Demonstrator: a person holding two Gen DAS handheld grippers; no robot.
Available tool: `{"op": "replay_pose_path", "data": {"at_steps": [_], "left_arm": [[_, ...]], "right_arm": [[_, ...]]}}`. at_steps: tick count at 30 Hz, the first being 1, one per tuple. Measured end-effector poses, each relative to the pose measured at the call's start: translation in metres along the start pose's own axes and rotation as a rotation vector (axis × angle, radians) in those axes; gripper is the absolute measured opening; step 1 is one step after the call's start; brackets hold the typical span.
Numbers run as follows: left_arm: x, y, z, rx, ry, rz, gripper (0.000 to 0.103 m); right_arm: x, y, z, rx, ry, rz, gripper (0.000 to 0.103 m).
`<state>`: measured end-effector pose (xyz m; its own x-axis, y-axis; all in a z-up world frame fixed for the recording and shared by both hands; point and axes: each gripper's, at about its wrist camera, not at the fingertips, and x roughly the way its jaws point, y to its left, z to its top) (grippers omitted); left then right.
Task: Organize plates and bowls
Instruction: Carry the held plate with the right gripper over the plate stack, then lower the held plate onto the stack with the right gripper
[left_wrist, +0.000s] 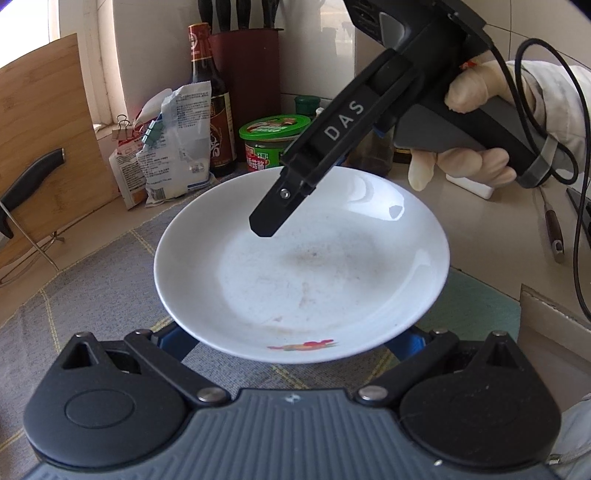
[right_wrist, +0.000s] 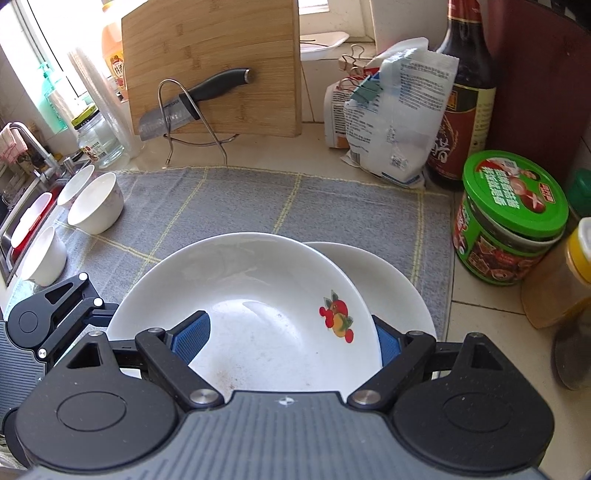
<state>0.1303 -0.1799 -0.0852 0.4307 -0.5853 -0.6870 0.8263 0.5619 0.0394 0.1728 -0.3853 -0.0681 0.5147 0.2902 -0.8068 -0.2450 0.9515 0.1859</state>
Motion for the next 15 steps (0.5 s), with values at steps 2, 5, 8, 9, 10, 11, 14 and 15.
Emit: {"op": "replay_pose_path", "data": {"at_steps": [2,5,8,9,10,11,14,15], "left_arm": [[0.001,-0.001,0.001,0.004,0.001,-0.002,0.102],[0.003,-0.002,0.001,0.006,0.010,-0.003,0.102],[0.004,-0.002,0.000,0.004,0.018,-0.002,0.102],[0.005,-0.001,0.000,0.003,0.020,-0.002,0.102],[0.005,-0.001,0.000,0.002,0.022,-0.002,0.102],[0.006,0.000,0.000,0.000,0.025,-0.003,0.102],[0.007,0.000,0.000,-0.005,0.033,-0.006,0.102],[0.008,0.000,-0.001,-0.006,0.034,-0.007,0.102]], "right_arm": [[0.001,-0.003,-0.002,0.005,0.005,-0.004,0.093],[0.004,-0.006,-0.004,0.016,0.009,-0.003,0.093],[0.007,-0.007,-0.004,0.017,0.012,-0.004,0.093],[0.008,-0.008,-0.004,0.017,0.012,-0.004,0.093],[0.009,-0.008,-0.004,0.019,0.013,-0.003,0.093],[0.010,-0.008,-0.004,0.019,0.015,-0.002,0.093],[0.012,-0.009,-0.005,0.026,0.018,0.000,0.093],[0.013,-0.010,-0.006,0.027,0.019,-0.001,0.093]]}}
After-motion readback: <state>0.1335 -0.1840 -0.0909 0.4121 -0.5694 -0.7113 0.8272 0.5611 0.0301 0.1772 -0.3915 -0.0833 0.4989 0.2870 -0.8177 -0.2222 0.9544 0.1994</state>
